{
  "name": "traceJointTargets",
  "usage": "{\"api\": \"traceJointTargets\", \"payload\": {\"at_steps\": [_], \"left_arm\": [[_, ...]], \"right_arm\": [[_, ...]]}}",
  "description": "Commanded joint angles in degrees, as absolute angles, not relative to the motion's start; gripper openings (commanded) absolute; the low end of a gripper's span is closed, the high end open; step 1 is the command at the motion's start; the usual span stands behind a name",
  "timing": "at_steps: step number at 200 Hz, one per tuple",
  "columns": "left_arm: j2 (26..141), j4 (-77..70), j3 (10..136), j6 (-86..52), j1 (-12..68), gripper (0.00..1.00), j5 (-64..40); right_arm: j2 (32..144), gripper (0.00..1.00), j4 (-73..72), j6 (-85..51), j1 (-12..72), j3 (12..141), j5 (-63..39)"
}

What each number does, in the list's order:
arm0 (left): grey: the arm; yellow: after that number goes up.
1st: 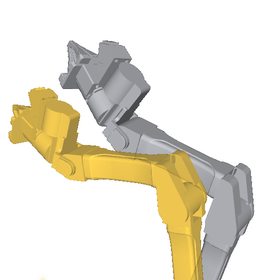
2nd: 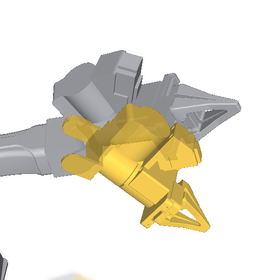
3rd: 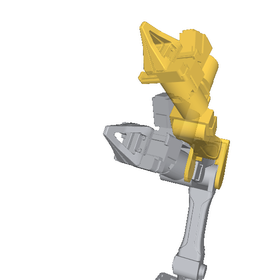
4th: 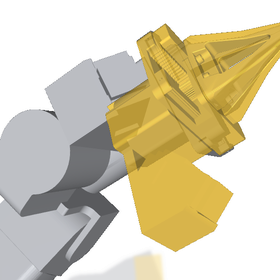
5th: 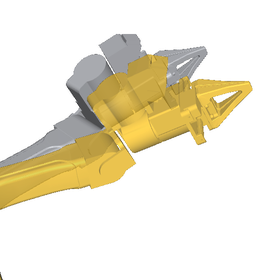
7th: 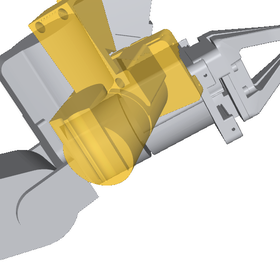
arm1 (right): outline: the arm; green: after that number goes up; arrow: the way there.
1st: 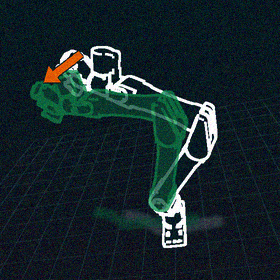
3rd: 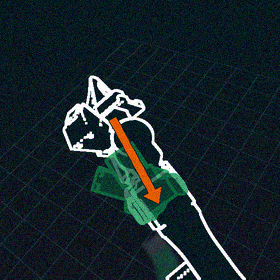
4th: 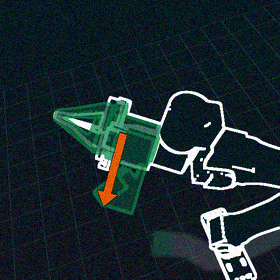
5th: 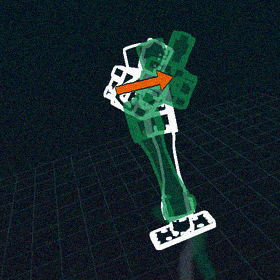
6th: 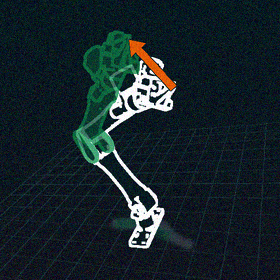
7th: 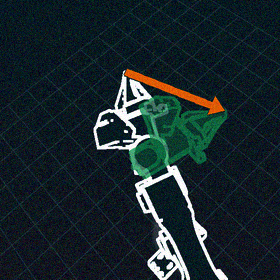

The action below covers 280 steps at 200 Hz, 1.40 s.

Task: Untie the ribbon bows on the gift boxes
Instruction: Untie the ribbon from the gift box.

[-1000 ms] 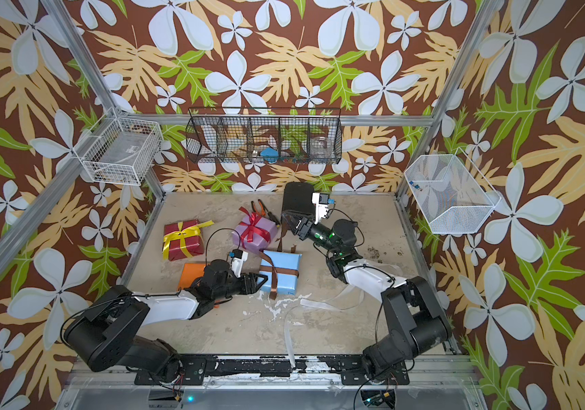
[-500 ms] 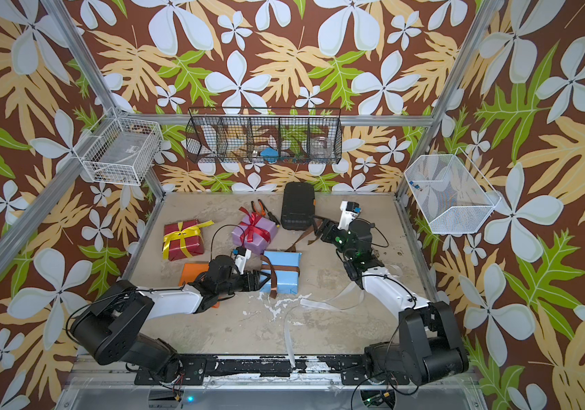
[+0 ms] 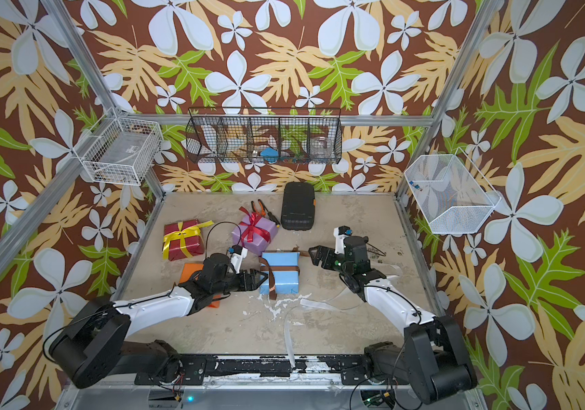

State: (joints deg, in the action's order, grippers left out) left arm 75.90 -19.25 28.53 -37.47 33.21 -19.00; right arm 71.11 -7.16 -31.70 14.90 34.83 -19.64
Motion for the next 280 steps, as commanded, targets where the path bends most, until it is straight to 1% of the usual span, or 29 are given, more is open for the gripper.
{"api": "traceJointTargets", "payload": {"at_steps": [1,11,34,48,61,83,119,128,141,159,172,183,200,207,219,225,255,271,280], "left_arm": [[72.62,-17.84,27.32,-38.75,33.31,0.81,-16.56],[70.95,-17.78,26.78,-38.77,33.31,0.82,-15.54],[68.86,-17.67,26.52,-38.59,33.22,0.87,-10.98],[68.56,-18.37,26.71,-38.74,33.21,0.89,-8.7],[69.03,-19.21,27.04,-39.5,33.22,0.96,-6.58],[71.93,-20.3,28.98,-39.98,33.14,0.96,-5.88],[79.09,-21.88,33.27,-40.17,33.14,0.94,-5.2],[81.32,-22.22,34.7,-40.17,33.13,0.94,-5.06],[84.32,-22.68,36.84,-40.17,33.13,0.92,-5.59],[88.08,-22.72,39.58,-39.87,33.13,0.86,-6.47],[90.03,-22.5,40.89,-39.31,33.13,0.75,-7.73],[91.08,-23.13,41.21,-39.2,33.13,0.64,-8.87],[91.92,-24.09,41.05,-39.65,33.12,0.56,-11.25],[92.05,-24.14,40.88,-39.93,33.13,0.48,-12.12],[91.49,-24.31,39.97,-40.49,33.11,0.42,-12.86],[90.85,-24.35,39.27,-40.75,33.12,0.36,-13.0],[84.48,-23.46,35.41,-41.95,33.11,0.32,-13.27],[79.67,-23.64,32.2,-42.65,33.31,0.19,-14.19],[77.07,-23.51,30.11,-43.17,33.31,0.18,-14.41]], "right_arm": [[70.27,0.94,4.56,-25.2,15.56,35.24,-15.53],[69.91,1.0,8.46,-23.86,16.12,35.12,-13.47],[69.52,1.0,16.47,-22.0,20.16,35.32,-3.92],[70.19,1.0,18.39,-22.6,23.18,36.0,0.26],[71.5,1.0,19.91,-22.36,26.7,37.7,7.12],[74.55,1.0,23.69,-22.15,29.03,42.25,15.06],[71.91,1.0,23.17,-20.35,29.42,43.8,20.59],[71.48,1.0,22.48,-19.76,29.4,43.82,20.25],[71.15,1.0,21.42,-19.47,29.36,43.53,16.68],[70.24,1.0,18.54,-20.06,29.38,42.01,10.59],[69.85,1.0,17.56,-20.75,29.38,41.29,8.39],[69.93,1.0,17.06,-20.81,29.37,41.18,6.94],[69.88,1.0,16.97,-20.84,29.37,41.15,6.96],[69.79,1.0,16.94,-20.76,29.37,41.05,7.29],[69.5,1.0,17.02,-20.48,29.4,41.28,8.01],[69.37,1.0,16.83,-20.4,29.36,41.24,8.27],[70.01,1.0,16.1,-20.04,29.42,41.46,8.69],[71.09,1.0,15.52,-19.96,29.36,41.69,8.34],[71.73,1.0,15.26,-20.0,29.36,41.92,8.11]]}}
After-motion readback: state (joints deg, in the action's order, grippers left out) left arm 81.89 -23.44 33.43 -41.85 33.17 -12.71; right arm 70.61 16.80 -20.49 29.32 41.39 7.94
